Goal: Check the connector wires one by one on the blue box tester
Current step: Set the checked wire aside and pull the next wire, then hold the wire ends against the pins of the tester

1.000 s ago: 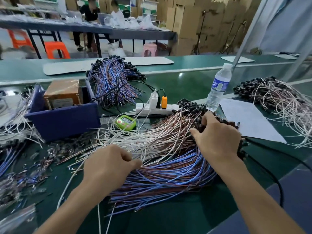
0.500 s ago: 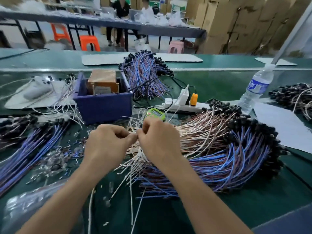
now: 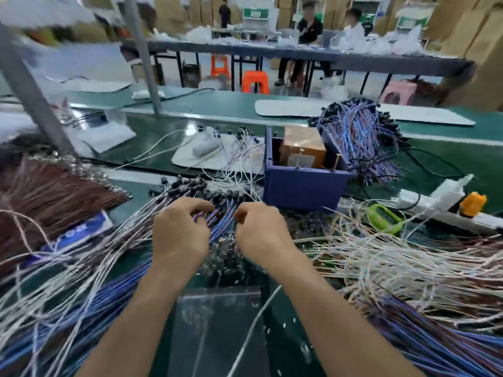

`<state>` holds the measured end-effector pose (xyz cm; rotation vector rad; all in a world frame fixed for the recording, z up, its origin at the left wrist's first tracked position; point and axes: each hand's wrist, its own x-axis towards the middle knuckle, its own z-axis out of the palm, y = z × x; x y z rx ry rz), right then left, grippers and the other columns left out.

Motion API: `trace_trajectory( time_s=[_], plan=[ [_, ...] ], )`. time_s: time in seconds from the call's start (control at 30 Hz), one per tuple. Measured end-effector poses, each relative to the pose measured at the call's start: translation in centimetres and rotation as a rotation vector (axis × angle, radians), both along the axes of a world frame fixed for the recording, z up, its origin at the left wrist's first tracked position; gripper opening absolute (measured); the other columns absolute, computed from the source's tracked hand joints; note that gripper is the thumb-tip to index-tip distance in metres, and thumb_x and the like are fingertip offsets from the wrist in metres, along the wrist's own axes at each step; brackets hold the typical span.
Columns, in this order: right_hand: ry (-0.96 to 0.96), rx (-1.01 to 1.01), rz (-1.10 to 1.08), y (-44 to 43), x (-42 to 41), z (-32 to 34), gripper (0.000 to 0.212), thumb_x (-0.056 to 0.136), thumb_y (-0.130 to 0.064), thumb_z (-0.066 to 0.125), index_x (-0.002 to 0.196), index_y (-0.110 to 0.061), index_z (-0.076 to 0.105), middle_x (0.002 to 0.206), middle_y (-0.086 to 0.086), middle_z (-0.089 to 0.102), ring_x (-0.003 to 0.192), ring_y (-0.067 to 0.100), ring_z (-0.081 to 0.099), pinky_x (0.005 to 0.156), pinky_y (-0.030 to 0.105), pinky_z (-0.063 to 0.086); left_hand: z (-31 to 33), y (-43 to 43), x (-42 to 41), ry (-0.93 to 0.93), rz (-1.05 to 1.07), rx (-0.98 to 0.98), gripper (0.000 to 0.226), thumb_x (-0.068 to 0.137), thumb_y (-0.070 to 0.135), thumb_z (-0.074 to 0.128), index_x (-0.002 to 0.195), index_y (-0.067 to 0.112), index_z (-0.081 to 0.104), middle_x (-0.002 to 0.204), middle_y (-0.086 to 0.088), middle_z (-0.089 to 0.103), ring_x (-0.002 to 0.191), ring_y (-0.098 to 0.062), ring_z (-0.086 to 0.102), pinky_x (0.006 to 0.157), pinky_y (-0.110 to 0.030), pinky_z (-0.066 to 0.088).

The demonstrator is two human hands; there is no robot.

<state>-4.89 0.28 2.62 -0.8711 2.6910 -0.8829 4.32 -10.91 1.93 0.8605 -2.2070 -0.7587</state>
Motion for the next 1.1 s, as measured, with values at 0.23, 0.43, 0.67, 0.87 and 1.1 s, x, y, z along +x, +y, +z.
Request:
trace_trajectory(
  time_s=[0.23,0.43,0.67,0.87,1.1],
  plan=[
    [-0.051,0.023,-0.052,-4.0,-2.0,-1.5,0.012,0.089,-0.033,0.065,0.083,-0.022,0.066,0.084,-0.001,0.068,0.08,0.028,0.065,0.074,0.038,0.058,-2.7,-1.4,-0.4,-0.1,-0.024,-0.054,0.018,0.085,0.02,0.079,0.102,0.023,0.082,0.104,0.002,0.076,0.104,-0.019,0.063,0.092,-0.029,0.047],
    [0.036,0.107,-0.125,-6.7,-2.3,-1.5,0.03,0.089,-0.051,0.058,0.092,-0.022,0.062,0.098,0.006,0.071,0.089,0.032,0.063,0.07,0.035,0.042,-3.3,-2.3,-0.8,-0.073,-0.005,-0.036,0.015,0.085,0.019,0.079,0.099,0.025,0.082,0.099,0.004,0.074,0.102,-0.022,0.06,0.086,-0.032,0.046],
    [-0.027,0.088,-0.214,-7.2,-1.9,-1.6,0.034,0.086,-0.058,0.058,0.09,-0.025,0.065,0.089,-0.003,0.071,0.085,0.025,0.065,0.07,0.035,0.046,-2.8,-2.4,-0.9,-0.069,0.065,-0.064,0.005,0.087,0.024,0.078,0.09,0.022,0.081,0.089,0.005,0.069,0.093,-0.018,0.053,0.084,-0.036,0.044],
    [-0.375,-0.471,-0.021,-5.0,-0.6,-0.2,0.031,0.091,-0.046,0.059,0.081,-0.02,0.072,0.072,-0.003,0.074,0.071,0.018,0.07,0.079,0.052,0.058,-1.1,-1.6,-0.4,0.145,-0.037,-0.106,0.01,0.085,0.023,0.081,0.092,0.031,0.079,0.078,0.02,0.07,0.077,-0.012,0.057,0.075,-0.035,0.047],
    [-0.631,-1.124,-0.048,1.2,-0.4,2.7,0.042,0.106,-0.017,0.047,0.079,-0.018,0.078,0.072,0.011,0.072,0.069,0.025,0.071,0.065,0.035,0.06,0.4,-0.1,0.2,0.133,-0.476,0.246,0.033,0.086,0.029,0.08,0.09,0.062,0.074,0.075,0.022,0.075,0.067,-0.004,0.069,0.059,-0.022,0.054]
  ],
)
